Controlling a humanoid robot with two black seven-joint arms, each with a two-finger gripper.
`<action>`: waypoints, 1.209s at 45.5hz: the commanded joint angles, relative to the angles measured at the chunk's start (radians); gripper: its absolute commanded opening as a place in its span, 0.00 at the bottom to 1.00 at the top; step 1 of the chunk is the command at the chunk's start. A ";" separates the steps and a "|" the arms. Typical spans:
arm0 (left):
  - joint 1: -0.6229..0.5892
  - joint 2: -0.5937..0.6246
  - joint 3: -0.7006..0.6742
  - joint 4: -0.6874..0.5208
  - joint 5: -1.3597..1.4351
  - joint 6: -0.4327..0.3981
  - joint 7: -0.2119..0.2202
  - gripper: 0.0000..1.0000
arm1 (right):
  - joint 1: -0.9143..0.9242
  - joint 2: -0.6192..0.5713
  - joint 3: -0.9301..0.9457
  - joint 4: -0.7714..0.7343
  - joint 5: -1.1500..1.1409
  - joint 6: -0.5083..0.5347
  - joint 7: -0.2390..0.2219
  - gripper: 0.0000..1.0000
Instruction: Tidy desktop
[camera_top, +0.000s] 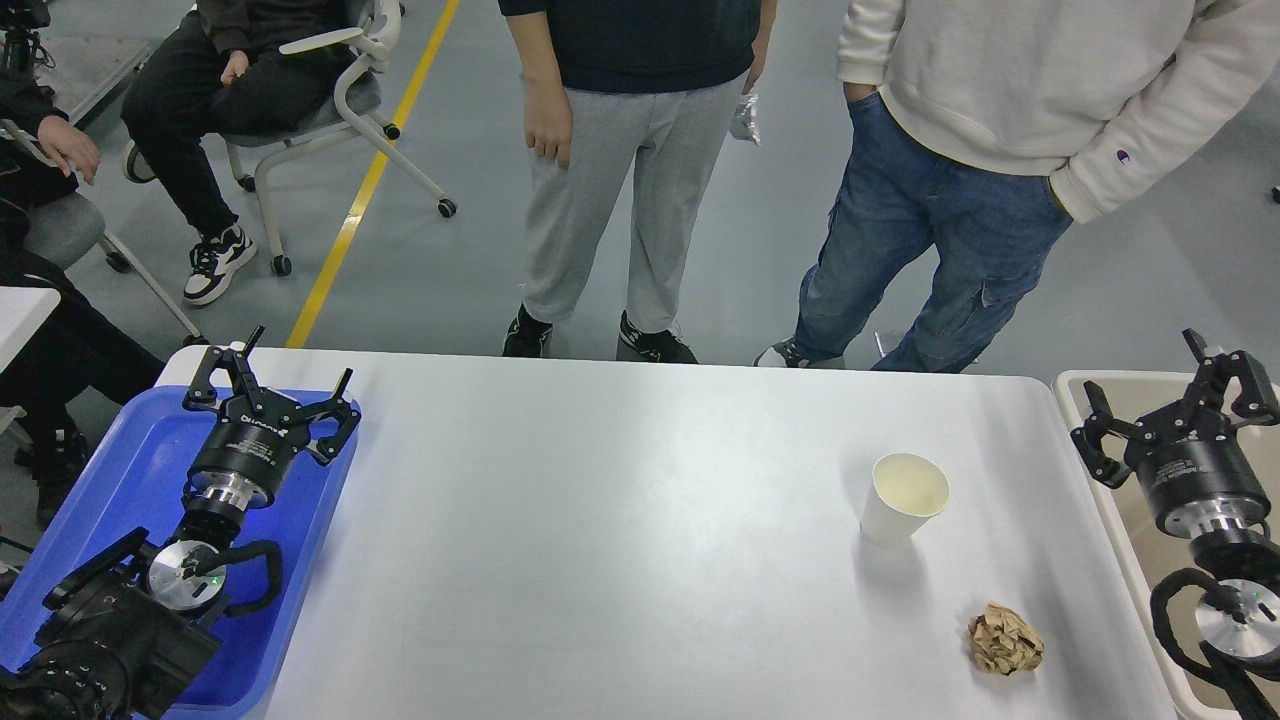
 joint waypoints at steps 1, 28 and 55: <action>0.000 0.000 0.002 0.000 0.000 0.000 0.003 1.00 | 0.000 0.005 -0.002 0.000 0.000 -0.001 0.001 1.00; 0.000 0.000 0.000 0.000 0.001 0.000 0.001 1.00 | 0.006 -0.039 -0.053 0.011 -0.012 0.000 -0.006 1.00; -0.002 0.000 0.000 0.000 0.003 0.000 0.001 1.00 | 0.120 -0.423 -0.351 0.264 -0.179 -0.035 -0.069 1.00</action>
